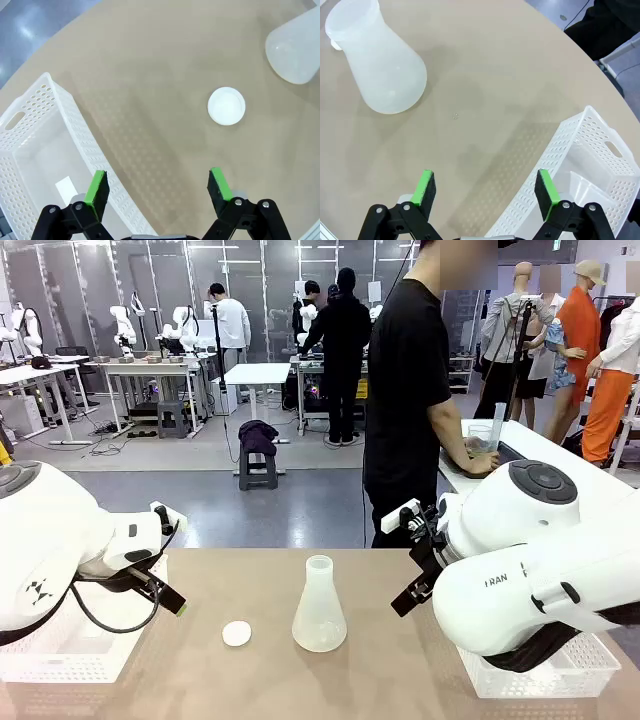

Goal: Prepare the solutions needed for the experiment.
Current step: Pick up the Plastic Funnel and insert it into the Big flask.

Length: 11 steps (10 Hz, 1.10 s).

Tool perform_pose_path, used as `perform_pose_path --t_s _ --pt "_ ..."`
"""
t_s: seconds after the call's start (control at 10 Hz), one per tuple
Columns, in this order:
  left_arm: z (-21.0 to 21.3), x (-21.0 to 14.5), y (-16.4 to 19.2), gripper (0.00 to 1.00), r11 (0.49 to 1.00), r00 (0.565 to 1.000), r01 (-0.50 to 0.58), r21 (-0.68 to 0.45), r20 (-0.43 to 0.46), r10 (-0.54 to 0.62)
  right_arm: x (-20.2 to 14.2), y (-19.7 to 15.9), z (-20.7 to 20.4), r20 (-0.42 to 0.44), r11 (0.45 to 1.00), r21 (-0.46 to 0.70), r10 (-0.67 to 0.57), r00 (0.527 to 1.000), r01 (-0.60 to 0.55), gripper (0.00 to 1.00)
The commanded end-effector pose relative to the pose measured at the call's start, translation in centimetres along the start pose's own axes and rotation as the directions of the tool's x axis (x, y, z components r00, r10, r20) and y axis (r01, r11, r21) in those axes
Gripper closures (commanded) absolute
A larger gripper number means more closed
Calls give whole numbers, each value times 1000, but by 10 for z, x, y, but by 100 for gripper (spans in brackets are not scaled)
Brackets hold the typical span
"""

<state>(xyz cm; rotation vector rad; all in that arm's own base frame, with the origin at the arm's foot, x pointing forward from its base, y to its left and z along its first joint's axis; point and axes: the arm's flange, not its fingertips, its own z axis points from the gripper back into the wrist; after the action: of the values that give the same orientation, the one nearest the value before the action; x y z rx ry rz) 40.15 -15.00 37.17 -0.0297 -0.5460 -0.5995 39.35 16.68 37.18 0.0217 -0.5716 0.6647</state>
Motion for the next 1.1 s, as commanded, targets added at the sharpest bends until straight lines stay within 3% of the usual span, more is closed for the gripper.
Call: perform_pose_path --t_s 0.0,1.0 --pt "0 0 0 0 1000 1000 0 0 0 0 0 0 0 0 1000 0 0 1000 0 0" --pt "0 0 0 0 1000 1000 0 0 0 0 0 0 0 0 1000 0 0 1000 0 0"
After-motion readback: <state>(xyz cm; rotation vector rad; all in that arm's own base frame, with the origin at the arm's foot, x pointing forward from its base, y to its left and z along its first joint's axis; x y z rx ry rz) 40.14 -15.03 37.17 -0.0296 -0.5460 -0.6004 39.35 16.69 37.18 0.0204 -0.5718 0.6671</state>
